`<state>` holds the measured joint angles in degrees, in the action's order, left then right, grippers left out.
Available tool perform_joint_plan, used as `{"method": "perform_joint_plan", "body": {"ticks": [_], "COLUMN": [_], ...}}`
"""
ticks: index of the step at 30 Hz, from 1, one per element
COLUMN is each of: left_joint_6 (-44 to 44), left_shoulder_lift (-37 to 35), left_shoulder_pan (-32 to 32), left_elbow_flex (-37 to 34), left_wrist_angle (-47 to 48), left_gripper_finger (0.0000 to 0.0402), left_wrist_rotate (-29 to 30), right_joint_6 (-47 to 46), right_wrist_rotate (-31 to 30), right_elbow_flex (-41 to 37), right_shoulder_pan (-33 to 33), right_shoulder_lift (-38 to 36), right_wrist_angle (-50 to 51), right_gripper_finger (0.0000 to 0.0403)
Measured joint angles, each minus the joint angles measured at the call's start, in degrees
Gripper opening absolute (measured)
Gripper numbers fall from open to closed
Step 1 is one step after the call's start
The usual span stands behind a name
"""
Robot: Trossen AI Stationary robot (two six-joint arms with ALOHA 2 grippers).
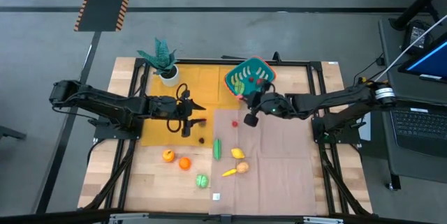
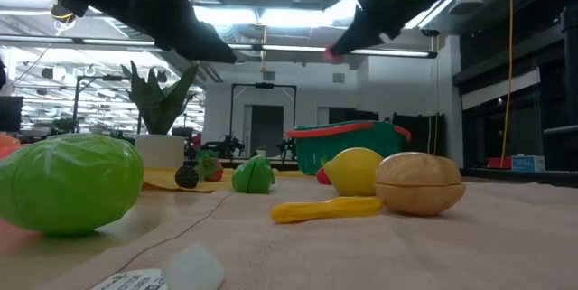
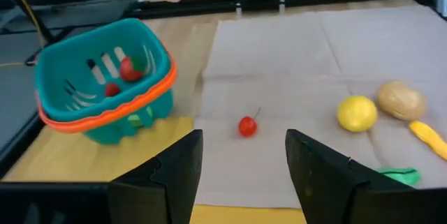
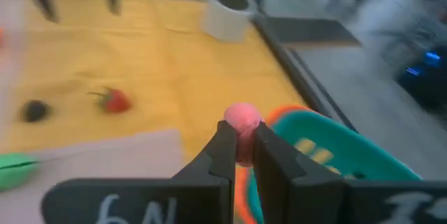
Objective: Pick and placing Produce into tupperware
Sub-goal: Put the peach into the basket
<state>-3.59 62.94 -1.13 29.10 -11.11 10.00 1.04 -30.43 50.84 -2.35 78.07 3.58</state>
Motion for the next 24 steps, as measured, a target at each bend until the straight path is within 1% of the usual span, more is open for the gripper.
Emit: {"method": "perform_joint_plan", "body": {"ticks": [4, 9, 12, 15, 19, 24], "left_joint_6": [-0.75, -0.73, -1.27, -1.56, -2.60, -3.25], "left_shoulder_lift": [0.00, 0.00, 0.00, 0.00, 0.00, 0.00], "left_shoulder_pan": [0.76, 3.76, 5.73, 7.69, 9.98, 12.73], "left_elbow_flex": [0.00, 0.00, 0.00, 0.00, 0.00, 0.00], "left_wrist_angle": [0.15, 0.19, 0.02, -0.08, -0.34, -1.41], "left_gripper_finger": [0.0193, 0.0193, 0.0193, 0.0193, 0.0193, 0.0192], "left_wrist_rotate": [1.34, 1.47, -0.65, -3.81, -5.86, -9.59], "right_joint_6": [-3.69, -7.12, -8.41, -9.81, -10.10, -9.42], "right_wrist_rotate": [-4.37, -10.08, -11.09, -11.05, -10.04, -3.36], "right_elbow_flex": [-1.12, -3.16, -4.26, -5.62, -7.35, -7.40], "right_shoulder_pan": [0.00, 0.00, 0.21, 1.03, 2.78, 6.49], "right_shoulder_lift": [-0.93, -1.53, -2.28, -3.26, -3.98, -4.03], "right_wrist_angle": [0.93, 1.28, 1.16, 0.89, -0.68, -2.06], "right_gripper_finger": [0.0035, 0.0034, 0.0034, 0.0034, 0.0034, 0.0034]}}
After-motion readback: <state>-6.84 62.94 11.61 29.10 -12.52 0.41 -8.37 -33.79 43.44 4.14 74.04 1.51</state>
